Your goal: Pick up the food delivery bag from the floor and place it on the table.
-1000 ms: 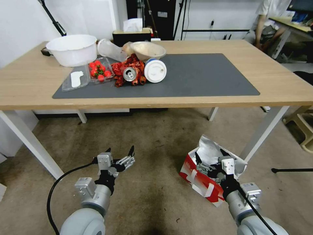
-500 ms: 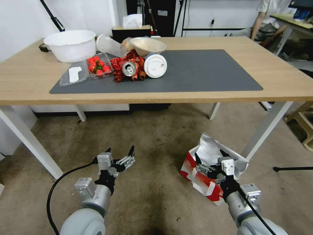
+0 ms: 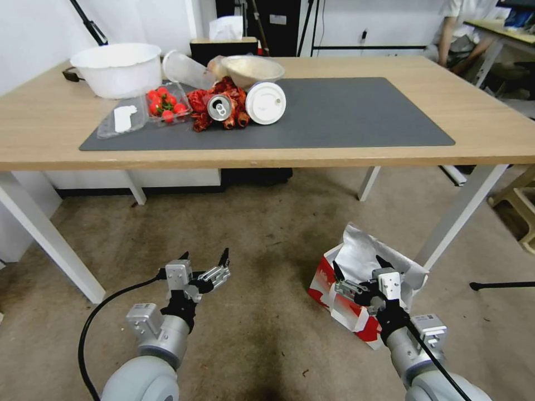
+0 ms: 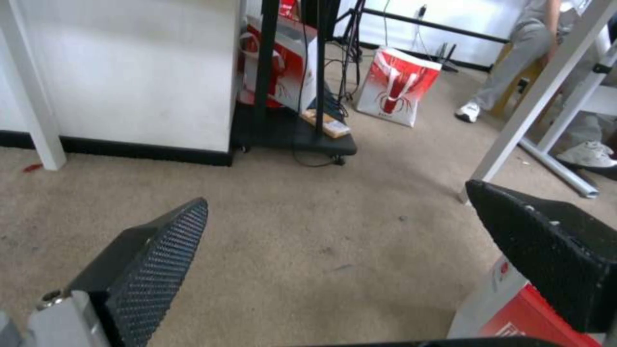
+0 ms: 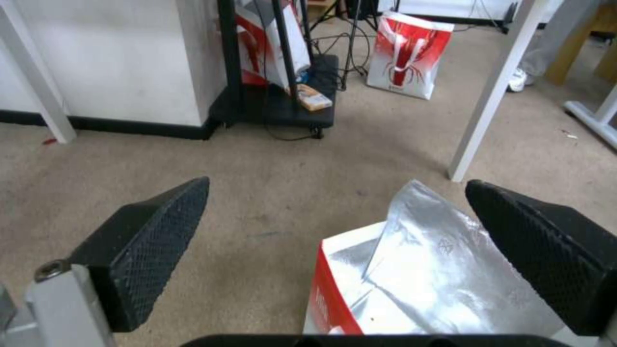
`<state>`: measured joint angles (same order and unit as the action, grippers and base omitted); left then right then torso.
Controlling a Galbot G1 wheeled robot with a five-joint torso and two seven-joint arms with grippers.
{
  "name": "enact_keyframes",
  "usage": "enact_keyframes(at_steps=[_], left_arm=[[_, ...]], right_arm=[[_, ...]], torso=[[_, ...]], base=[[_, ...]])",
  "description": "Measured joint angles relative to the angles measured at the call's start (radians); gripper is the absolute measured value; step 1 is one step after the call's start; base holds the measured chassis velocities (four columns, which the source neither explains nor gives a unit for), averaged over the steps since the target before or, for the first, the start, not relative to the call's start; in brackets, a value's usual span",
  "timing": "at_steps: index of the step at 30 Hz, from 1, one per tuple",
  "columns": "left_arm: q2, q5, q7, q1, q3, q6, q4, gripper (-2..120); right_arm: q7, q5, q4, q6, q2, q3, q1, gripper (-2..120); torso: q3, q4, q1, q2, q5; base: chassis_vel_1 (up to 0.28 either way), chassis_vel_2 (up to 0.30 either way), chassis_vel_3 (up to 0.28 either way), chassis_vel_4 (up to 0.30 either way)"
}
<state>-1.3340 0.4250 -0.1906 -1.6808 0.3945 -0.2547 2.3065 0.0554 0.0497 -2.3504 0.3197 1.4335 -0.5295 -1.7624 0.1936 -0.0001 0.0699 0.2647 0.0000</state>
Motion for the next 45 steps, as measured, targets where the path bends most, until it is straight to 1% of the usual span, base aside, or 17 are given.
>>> enact_keyframes(at_steps=[2,7,14,21,27,28,31,33,35,37,40,41,44,45], left_arm=[[-0.001,0.0,0.0,0.0,0.0,0.001,0.0,100],[-0.001,0.0,0.0,-0.001,0.0,0.003,0.0,100],[-0.002,-0.005,0.0,-0.006,-0.004,0.009,0.0,100],[-0.002,-0.006,-0.004,-0.004,-0.001,0.01,-0.002,100],[-0.002,-0.005,-0.008,0.0,-0.002,0.01,-0.009,100],[-0.002,-0.005,-0.008,0.0,-0.002,0.01,-0.009,100],[-0.001,-0.004,-0.007,0.002,-0.002,0.01,-0.012,100],[-0.001,-0.004,-0.007,0.003,-0.002,0.01,-0.012,100],[0.001,-0.004,-0.007,0.003,0.0,0.009,-0.012,100],[0.002,-0.004,-0.006,0.003,0.0,0.009,-0.012,100],[0.002,-0.003,-0.006,0.004,0.001,0.009,-0.012,100],[0.002,-0.003,-0.006,0.004,0.001,0.009,-0.012,100],[0.002,-0.003,-0.006,0.004,0.003,0.009,-0.014,100],[0.002,-0.003,-0.006,0.004,0.003,0.009,-0.014,100]], right_arm=[[0.0,0.0,0.0,0.0,0.0,0.0,0.0,100],[0.0,0.0,-0.001,0.0,-0.001,0.0,-0.001,100],[0.0,0.001,-0.004,-0.001,-0.005,-0.004,-0.003,100],[0.001,0.001,-0.002,-0.001,-0.005,-0.003,-0.001,100],[0.001,0.002,0.001,0.0,-0.006,-0.004,0.002,100],[0.001,0.002,0.001,0.0,-0.006,-0.004,0.002,100],[0.001,0.003,0.001,0.0,-0.006,-0.005,0.002,100],[0.001,0.003,0.001,0.0,-0.006,-0.005,0.002,100],[0.001,0.003,0.001,0.0,-0.006,-0.005,0.002,100],[0.001,0.003,0.002,0.0,-0.005,-0.005,0.002,100],[0.001,0.003,0.003,0.0,-0.005,-0.004,0.003,100],[0.001,0.003,0.003,0.0,-0.005,-0.004,0.003,100],[0.002,0.003,0.003,0.001,-0.003,-0.004,0.001,100],[0.002,0.003,0.003,0.001,-0.003,-0.004,0.001,100]], torso=[[-0.01,0.0,-0.003,-0.013,0.0],[-0.022,-0.0001,-0.006,-0.028,0.0],[-0.047,0.0,-0.013,-0.06,0.0],[-0.062,0.0,-0.019,-0.081,0.0],[-0.084,0.0,-0.026,-0.11,0.0],[-0.084,0.0,-0.026,-0.11,0.0],[-0.097,0.0,-0.028,-0.125,-0.0001],[-0.098,0.0,-0.028,-0.127,-0.0001],[-0.11,0.0,-0.031,-0.14,0.0],[-0.113,0.0,-0.031,-0.144,-0.0001],[-0.128,0.0,-0.032,-0.16,0.0],[-0.128,0.0,-0.032,-0.16,0.0],[-0.142,0.0,-0.035,-0.176,-0.0001],[-0.142,0.0,-0.035,-0.176,-0.0001]], base=[[0.0,0.0,0.0,0.0],[0.0,0.0,0.0,0.0],[0.0,0.0,0.0,0.0],[0.0,0.0,0.0,0.0],[0.0,0.0,0.0,0.0],[0.0,0.0,0.0,0.0],[0.0,0.0,0.0,0.0],[0.0,0.0,0.0,0.0],[0.0,0.0,0.0,0.0],[0.0,0.0,0.0,0.0],[0.0,0.0,0.0,0.0],[0.0,0.0,0.0,0.0],[0.0,0.0,0.0,0.0],[0.0,0.0,0.0,0.0]])
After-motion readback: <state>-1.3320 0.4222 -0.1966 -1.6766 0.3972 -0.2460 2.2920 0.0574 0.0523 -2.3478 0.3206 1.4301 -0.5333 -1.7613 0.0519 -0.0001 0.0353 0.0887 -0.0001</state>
